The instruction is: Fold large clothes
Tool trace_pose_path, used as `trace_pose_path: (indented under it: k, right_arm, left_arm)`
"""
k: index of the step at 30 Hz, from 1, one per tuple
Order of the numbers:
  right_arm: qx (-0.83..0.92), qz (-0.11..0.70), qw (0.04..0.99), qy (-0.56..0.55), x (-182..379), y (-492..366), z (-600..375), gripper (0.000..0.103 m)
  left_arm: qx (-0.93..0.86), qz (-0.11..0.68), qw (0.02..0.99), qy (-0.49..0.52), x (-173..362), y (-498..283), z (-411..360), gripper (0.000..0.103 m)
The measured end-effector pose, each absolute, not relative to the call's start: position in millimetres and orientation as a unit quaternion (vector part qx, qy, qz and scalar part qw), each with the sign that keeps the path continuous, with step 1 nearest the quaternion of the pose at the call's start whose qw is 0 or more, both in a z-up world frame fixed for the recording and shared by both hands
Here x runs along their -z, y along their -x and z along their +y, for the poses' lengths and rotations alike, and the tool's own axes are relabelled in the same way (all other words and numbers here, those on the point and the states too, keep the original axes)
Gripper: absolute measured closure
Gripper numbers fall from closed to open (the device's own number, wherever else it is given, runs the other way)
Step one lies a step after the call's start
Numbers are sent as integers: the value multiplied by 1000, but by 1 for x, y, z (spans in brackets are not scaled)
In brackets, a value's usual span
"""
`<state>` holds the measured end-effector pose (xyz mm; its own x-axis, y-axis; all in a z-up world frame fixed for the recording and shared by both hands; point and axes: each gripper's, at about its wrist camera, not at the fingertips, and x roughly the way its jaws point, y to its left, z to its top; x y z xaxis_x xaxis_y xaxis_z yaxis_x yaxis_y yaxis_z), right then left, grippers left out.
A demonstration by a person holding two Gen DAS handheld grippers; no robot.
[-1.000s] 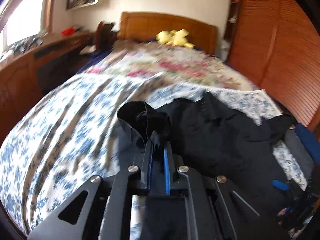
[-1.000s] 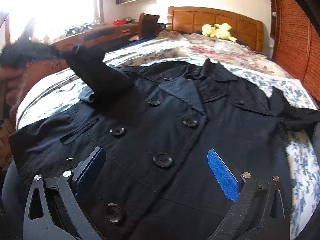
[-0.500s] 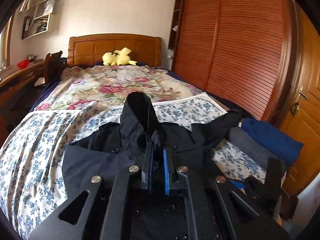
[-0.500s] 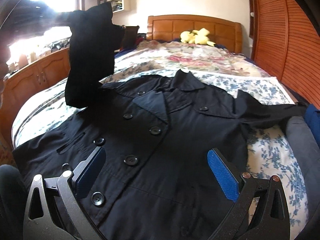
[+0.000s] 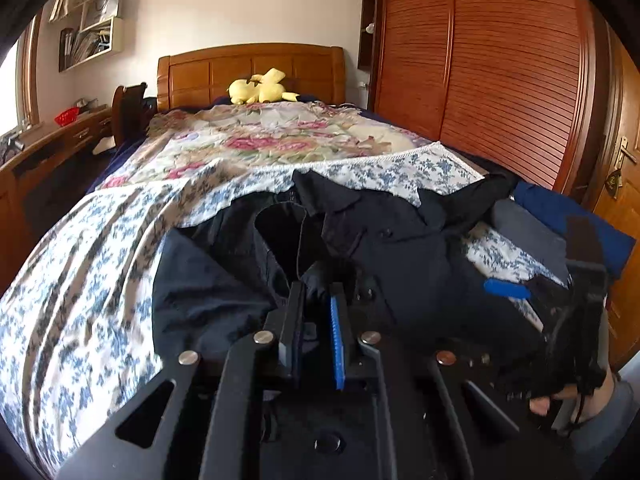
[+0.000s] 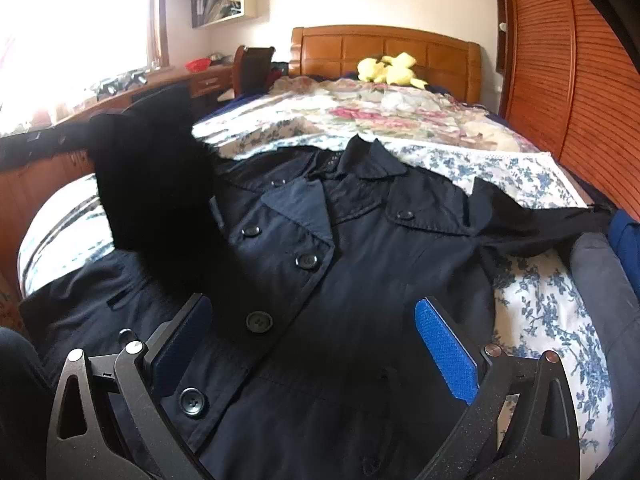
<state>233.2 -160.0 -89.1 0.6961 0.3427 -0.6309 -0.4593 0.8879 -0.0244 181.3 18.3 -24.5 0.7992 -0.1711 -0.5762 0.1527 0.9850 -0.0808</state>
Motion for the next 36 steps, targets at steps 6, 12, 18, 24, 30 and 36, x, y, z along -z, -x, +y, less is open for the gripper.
trace_pose_path:
  k: [6, 12, 18, 24, 30, 36]
  right_arm:
    - [-219, 335, 911, 104, 103, -238, -147, 0]
    - [-225, 338, 907, 113, 111, -238, -136, 0]
    - [-227, 340, 903, 130, 119, -232, -128, 0]
    - [-229, 326, 907, 135, 105, -221, -125, 0]
    - [-228, 304, 917, 124, 77, -208, -130, 0]
    - [-232, 303, 915, 127, 72, -201, -123, 0]
  left_arm:
    - [109, 304, 946, 17, 41, -163, 23, 85]
    - [98, 268, 958, 8, 38, -137, 27, 72]
    - [89, 239, 966, 36, 29, -111, 54, 64]
    - [67, 231, 970, 30, 30, -97, 75, 63]
    - [35, 231, 972, 24, 38, -92, 92, 63]
    - [25, 232, 972, 33, 42, -87, 107, 63]
